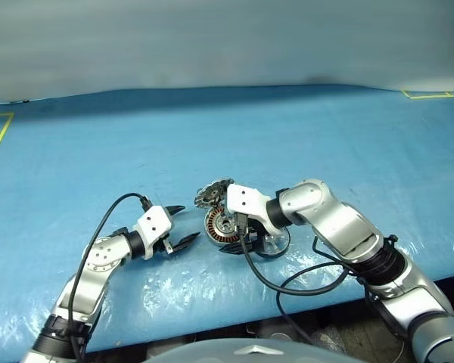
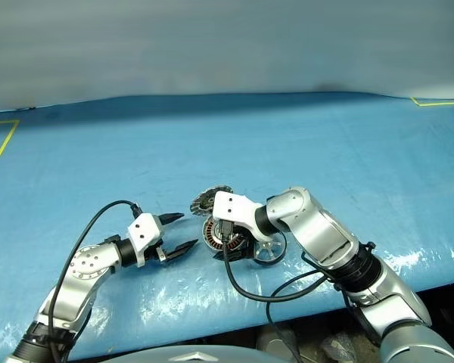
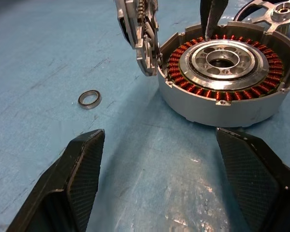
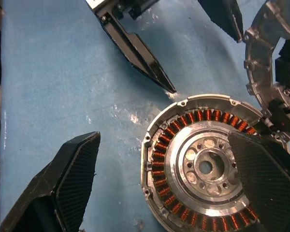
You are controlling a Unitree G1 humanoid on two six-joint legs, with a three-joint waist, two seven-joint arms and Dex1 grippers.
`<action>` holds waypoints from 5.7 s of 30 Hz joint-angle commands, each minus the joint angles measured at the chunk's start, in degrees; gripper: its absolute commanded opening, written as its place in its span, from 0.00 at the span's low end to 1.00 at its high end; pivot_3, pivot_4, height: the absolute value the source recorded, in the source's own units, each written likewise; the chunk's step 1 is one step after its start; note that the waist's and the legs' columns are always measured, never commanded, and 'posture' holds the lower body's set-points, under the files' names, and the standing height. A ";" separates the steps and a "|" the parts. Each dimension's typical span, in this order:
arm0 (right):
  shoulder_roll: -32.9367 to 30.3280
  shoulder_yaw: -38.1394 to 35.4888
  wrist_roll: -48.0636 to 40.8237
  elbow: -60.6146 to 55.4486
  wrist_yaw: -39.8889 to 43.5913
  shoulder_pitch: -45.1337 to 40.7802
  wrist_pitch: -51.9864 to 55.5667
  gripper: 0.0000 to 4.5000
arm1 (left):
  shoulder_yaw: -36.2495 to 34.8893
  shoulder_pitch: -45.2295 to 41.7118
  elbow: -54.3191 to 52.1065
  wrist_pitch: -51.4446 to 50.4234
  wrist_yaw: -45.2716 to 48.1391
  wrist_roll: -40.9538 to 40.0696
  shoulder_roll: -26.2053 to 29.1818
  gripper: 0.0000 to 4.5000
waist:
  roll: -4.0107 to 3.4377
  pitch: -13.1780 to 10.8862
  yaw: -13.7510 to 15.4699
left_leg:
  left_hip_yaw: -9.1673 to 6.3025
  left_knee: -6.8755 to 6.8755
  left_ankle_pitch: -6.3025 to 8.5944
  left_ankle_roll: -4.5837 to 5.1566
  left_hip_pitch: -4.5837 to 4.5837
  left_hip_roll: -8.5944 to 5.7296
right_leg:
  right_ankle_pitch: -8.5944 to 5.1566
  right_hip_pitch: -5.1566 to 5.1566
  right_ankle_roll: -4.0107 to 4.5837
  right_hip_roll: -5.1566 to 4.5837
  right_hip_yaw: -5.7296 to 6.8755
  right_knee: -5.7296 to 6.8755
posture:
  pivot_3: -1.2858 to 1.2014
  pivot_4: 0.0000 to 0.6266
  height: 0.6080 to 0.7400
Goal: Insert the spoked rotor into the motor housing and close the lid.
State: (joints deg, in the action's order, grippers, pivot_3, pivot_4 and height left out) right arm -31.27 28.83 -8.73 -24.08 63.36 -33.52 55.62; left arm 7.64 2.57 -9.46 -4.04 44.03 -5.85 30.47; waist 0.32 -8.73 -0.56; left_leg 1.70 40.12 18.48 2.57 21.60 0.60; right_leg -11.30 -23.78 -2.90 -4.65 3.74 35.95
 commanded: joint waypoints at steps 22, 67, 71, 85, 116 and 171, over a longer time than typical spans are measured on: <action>4.74 -27.55 -5.80 -16.61 -27.84 40.14 -17.93 0.99 | -3.57 -11.64 15.48 2.83 -12.39 2.26 -8.02 0.88 | -0.04 0.07 1.34 | 0.07 0.03 -0.09 0.12 -0.06 -0.06 | 0.15 0.10 -0.08 0.04 -0.11 -0.01 | 0.52 0.24 1.00; 3.06 -24.04 -2.80 -14.84 -36.86 40.92 -18.79 1.00 | 4.45 -24.04 39.17 5.93 -11.88 10.22 -13.21 0.73 | -0.01 0.63 1.29 | 0.12 0.05 -0.05 0.35 -0.39 -0.10 | 0.21 0.39 -0.05 0.09 -0.18 0.01 | 0.52 0.24 1.00; 2.81 -23.13 -1.90 -14.78 -37.18 41.11 -18.82 1.00 | 4.41 -23.50 39.48 5.96 -11.25 9.65 -12.71 0.45 | -0.02 0.64 1.22 | 0.14 0.05 -0.08 0.34 -0.42 -0.04 | 0.23 0.38 -0.02 0.09 -0.22 0.05 | 0.52 0.24 1.00; 2.25 -22.40 -1.51 -15.02 -37.14 41.15 -18.71 1.00 | 2.52 -22.84 40.79 9.33 -11.12 8.81 -11.04 0.01 | -0.13 0.79 0.82 | 0.22 0.04 -0.12 0.36 -0.49 0.04 | 0.13 0.38 0.26 0.12 -0.31 0.10 | 0.52 0.24 1.00; 1.44 -18.94 -0.08 -10.94 -33.94 36.43 -19.91 1.00 | -6.79 -13.77 20.32 4.76 -1.33 -5.27 -7.57 0.28 | -0.09 0.67 0.51 | 0.13 -0.10 -0.18 0.24 -0.08 0.00 | 0.14 0.03 0.22 0.05 -0.16 -0.05 | 0.52 0.24 1.00; 2.18 -19.81 0.93 -12.29 -36.01 39.06 -19.62 1.00 | -2.92 -18.40 33.57 12.59 -6.14 2.15 -11.25 0.03 | -0.09 0.67 0.76 | 0.13 -0.06 -0.14 0.33 -0.18 0.02 | 0.24 0.12 0.07 0.06 -0.16 -0.02 | 0.52 0.24 1.00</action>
State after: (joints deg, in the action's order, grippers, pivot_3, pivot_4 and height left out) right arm -29.13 10.41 -7.21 -34.29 27.40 5.80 36.80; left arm 4.79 -17.36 26.23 9.27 35.94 -2.45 18.43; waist 0.23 -8.06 0.21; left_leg 1.83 40.06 18.35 2.90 21.43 0.62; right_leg -11.06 -23.67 -2.83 -4.60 3.59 35.93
